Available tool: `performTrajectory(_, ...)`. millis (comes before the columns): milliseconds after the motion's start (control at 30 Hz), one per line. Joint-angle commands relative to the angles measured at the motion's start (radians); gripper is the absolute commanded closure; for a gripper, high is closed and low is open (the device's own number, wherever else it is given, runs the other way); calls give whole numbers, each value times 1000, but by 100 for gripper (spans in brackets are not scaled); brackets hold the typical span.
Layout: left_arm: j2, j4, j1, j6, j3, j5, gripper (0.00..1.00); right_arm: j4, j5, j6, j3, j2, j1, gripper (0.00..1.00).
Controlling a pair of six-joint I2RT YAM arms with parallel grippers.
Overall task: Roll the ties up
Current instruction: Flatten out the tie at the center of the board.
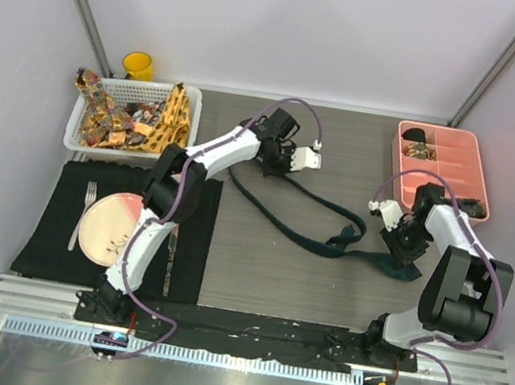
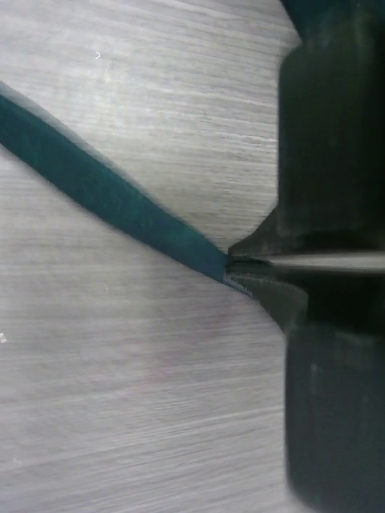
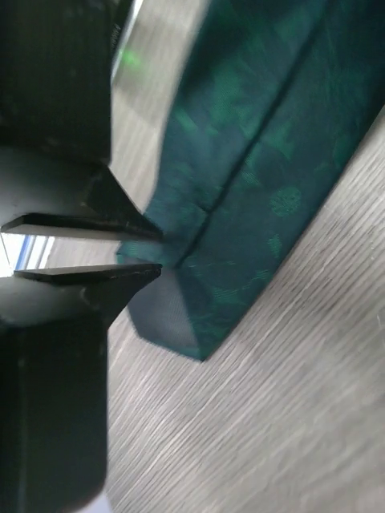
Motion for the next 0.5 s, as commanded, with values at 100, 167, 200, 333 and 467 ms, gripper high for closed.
performTrajectory(100, -232, -39, 7, 4, -95, 47, 100, 147, 125, -45, -140, 19, -2, 80)
performTrajectory(167, -364, -16, 10, -1, -215, 59, 100, 186, 145, -51, -157, 36, -2, 81)
performTrajectory(200, -410, -7, 10, -1, -252, 64, 100, 199, 161, -53, -166, 42, -2, 82)
performTrajectory(333, -596, -29, 10, 16, -434, 45, 100, 271, 202, -70, -190, 67, -2, 83)
performTrajectory(467, -788, -42, 12, 68, -696, 4, 100, 329, 234, -84, -200, 81, -4, 83)
